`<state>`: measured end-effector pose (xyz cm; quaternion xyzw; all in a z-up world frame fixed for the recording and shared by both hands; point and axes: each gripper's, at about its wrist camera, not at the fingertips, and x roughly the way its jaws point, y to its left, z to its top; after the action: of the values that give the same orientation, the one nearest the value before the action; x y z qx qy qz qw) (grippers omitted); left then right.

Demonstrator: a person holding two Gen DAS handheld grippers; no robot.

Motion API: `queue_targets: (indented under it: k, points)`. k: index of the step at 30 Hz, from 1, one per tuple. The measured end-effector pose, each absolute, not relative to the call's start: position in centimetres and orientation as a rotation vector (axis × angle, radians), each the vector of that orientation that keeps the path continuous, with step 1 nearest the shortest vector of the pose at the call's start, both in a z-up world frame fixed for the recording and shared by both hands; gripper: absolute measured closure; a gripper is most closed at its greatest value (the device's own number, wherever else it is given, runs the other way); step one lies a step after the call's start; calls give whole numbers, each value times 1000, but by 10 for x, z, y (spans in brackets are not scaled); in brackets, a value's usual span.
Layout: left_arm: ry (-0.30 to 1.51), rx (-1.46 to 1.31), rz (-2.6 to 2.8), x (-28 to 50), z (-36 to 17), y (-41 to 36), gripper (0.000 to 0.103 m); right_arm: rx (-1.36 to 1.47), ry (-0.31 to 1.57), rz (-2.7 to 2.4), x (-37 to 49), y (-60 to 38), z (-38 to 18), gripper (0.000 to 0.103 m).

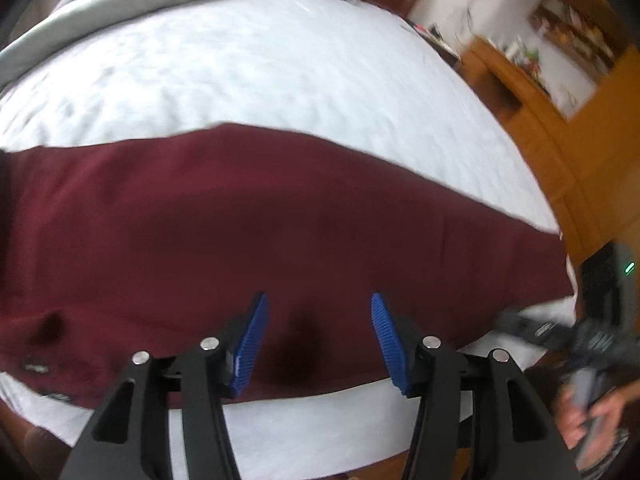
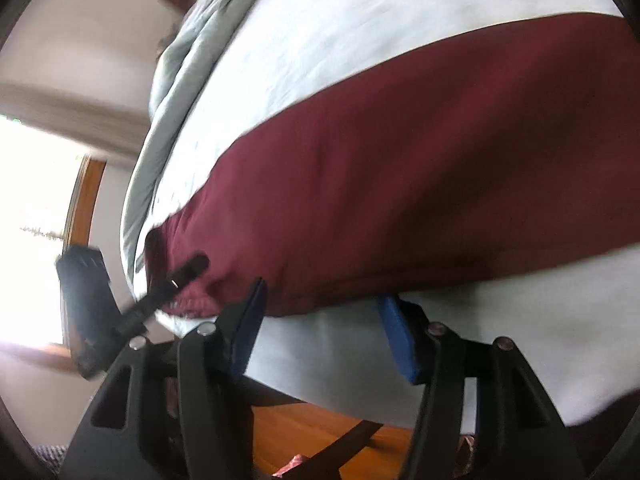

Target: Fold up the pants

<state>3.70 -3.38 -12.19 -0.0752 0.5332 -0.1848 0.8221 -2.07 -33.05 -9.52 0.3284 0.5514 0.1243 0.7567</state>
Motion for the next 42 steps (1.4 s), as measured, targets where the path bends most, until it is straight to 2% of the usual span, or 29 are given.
queue_targets:
  k: [4, 11, 19, 21, 28, 36, 38, 40, 42]
  points:
    - [1179, -158, -367, 38, -140, -49, 48, 780, 1104, 64, -55, -422, -81, 43]
    - [1154, -156, -366, 37, -134, -60, 45, 993, 975, -177, -103, -564, -92, 44]
    - [1145, -109, -403, 47, -130, -106, 43, 1063, 922, -63, -102, -568, -102, 44]
    - [1149, -68, -388, 50, -131, -116, 39, 1079, 892, -44, -106, -563, -95, 44]
    - [1163, -11, -375, 53, -145, -121, 38, 1067, 815, -123, -128, -580, -73, 44]
    - [1159, 4, -383, 53, -144, -125, 36, 1144, 850, -182, -104, -605, -109, 45]
    - [1162, 6, -385, 54, -143, -124, 34, 1144, 844, -176, -100, -607, -111, 51]
    - [1166, 0, -386, 52, -143, -119, 32, 1081, 859, -199, -95, -607, -106, 90]
    - [1165, 0, -384, 53, -144, -121, 31, 1078, 866, -199, -96, -611, -106, 91]
